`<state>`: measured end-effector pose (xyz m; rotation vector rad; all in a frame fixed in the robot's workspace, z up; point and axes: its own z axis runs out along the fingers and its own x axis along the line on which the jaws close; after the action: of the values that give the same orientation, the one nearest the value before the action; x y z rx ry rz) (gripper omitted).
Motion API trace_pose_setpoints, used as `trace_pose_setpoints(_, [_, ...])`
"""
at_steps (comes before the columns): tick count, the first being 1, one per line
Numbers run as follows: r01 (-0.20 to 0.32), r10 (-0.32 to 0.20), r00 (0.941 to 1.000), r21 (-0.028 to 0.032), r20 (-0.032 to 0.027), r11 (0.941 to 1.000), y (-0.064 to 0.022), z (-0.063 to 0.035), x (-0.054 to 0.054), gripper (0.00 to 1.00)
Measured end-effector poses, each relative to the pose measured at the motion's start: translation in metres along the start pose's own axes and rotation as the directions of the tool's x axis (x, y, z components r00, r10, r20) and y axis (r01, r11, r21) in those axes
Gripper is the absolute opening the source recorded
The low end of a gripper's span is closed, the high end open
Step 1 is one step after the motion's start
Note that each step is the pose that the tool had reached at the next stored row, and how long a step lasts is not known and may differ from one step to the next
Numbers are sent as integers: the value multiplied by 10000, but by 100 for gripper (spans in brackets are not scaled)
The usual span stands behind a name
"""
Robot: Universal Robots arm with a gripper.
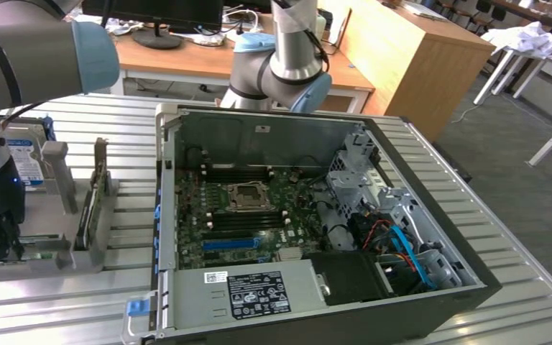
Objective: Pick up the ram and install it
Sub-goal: 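Pick up the ram and move it above insertion slot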
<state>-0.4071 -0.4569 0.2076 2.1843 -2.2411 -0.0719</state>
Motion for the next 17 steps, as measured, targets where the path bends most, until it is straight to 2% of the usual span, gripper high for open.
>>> trace_pose_setpoints(10, [10,-10,10000,1,0,10000,6,-140,-4,12])
trace_pose_setpoints(17, [11,-11,10000,1,0,10000,12,-284,-7,12])
